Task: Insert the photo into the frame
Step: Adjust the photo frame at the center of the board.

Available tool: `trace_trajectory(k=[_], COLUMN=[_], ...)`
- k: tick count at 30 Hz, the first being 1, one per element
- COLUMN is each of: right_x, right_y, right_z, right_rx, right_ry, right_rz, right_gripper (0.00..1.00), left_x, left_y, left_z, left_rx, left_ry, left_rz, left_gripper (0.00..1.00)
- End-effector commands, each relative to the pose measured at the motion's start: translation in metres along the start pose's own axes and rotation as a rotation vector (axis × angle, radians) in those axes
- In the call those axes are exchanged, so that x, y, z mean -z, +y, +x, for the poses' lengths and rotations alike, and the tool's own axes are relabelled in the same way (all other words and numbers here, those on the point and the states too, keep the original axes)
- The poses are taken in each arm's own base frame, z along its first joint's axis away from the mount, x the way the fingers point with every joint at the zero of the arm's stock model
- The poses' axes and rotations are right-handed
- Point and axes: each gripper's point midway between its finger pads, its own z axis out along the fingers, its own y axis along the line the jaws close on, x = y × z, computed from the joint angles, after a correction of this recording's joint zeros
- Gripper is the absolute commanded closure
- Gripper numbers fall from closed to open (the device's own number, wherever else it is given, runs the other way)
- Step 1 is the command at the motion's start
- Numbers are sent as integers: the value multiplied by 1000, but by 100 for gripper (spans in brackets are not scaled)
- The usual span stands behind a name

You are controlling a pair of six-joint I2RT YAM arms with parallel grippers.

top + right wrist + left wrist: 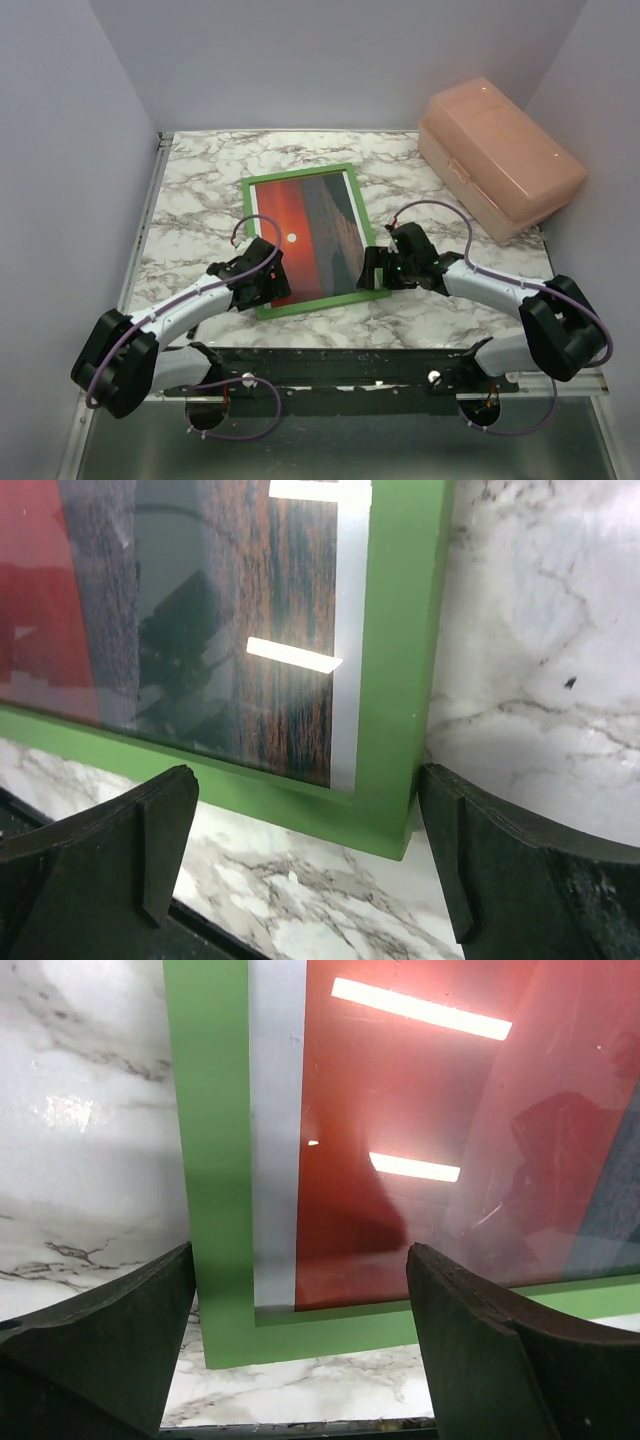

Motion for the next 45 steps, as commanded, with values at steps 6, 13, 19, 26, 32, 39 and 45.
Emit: trace_trajectory(k=[6,13,19,26,32,39,45], right_x=[28,31,36,30,23,29,38], right_y=[19,28,44,71,93,110,126], right_z=[79,109,131,159,161,152,139], right_rx=[-68,-55,-17,83,128,113,119], right_ry=[273,355,413,512,528,517,484], right_rz=[-139,-149,-167,-168,-169,-222,-266], right_gripper=[0,0,0,0,0,0,0], left_x=[-7,-16,-18,-27,-28,-18,14], left_y=[-72,-96,-116,-116,-93,-67,-66], left_z=[-31,-50,-67,-84,-98,-132,-140], left_rx=[-140,-209,-254,-280,-256,-264,-253], left_ry=[22,36,35,26,-1,-49,-84], left_rz=[168,158,155,64,-49,-166,-132], left_gripper=[19,18,18,11,1,1,1])
